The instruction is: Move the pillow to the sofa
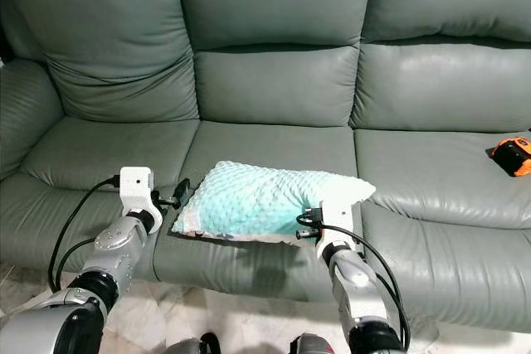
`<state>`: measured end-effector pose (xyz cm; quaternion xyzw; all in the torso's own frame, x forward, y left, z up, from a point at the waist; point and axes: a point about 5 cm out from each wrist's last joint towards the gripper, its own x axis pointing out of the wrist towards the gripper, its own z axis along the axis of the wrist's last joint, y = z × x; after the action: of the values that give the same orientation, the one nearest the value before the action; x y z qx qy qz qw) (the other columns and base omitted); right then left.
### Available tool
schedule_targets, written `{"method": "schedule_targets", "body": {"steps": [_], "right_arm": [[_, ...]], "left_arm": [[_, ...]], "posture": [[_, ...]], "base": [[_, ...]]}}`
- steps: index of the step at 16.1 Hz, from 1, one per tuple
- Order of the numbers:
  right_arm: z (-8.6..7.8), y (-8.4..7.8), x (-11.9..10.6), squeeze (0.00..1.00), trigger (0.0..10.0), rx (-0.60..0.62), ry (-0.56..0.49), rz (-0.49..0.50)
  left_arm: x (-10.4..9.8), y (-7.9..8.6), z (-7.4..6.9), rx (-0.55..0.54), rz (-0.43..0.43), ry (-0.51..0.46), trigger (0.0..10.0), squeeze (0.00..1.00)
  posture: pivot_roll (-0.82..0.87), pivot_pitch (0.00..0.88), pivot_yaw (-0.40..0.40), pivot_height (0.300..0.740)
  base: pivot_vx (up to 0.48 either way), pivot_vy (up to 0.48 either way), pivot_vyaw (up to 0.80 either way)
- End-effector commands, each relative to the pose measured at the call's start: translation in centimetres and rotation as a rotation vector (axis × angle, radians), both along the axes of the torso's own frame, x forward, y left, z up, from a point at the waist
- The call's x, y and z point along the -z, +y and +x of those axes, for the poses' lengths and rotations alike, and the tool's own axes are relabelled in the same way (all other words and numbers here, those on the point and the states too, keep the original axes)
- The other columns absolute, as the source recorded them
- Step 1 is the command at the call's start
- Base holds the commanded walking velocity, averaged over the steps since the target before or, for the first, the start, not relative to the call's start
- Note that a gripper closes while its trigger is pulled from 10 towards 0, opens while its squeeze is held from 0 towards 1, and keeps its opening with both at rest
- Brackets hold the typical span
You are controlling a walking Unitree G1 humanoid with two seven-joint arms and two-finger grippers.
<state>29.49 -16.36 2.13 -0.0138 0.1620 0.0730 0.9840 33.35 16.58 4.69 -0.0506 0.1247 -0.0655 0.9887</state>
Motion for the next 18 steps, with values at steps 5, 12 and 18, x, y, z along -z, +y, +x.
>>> {"method": "schedule_targets", "body": {"steps": [5, 12, 18], "right_arm": [[1.4, -0.5, -0.4, 1.00, 10.0, 0.059, -0.016, -0.006], [1.1, -1.1, 0.2, 1.00, 10.0, 0.043, 0.015, -0.060], [-0.5, -1.1, 1.8, 1.00, 10.0, 0.006, 0.055, -0.106]], "left_arm": [[0.6, 0.4, -0.5, 0.007, 0.005, 0.025, 10.0, 0.00], [0.2, 0.4, -0.2, 0.011, 0.005, 0.015, 10.0, 0.00], [0.5, 0.3, -0.3, 0.024, -0.022, 0.042, 10.0, 0.00]], "posture": [[-0.15, 0.163, 0.118, 0.740], [-0.14, 0.134, 0.116, 0.740], [-0.13, 0.089, 0.120, 0.740]], "base": [[0.000, 0.000, 0.00], [0.000, 0.000, 0.00], [0.000, 0.000, 0.00]]}}
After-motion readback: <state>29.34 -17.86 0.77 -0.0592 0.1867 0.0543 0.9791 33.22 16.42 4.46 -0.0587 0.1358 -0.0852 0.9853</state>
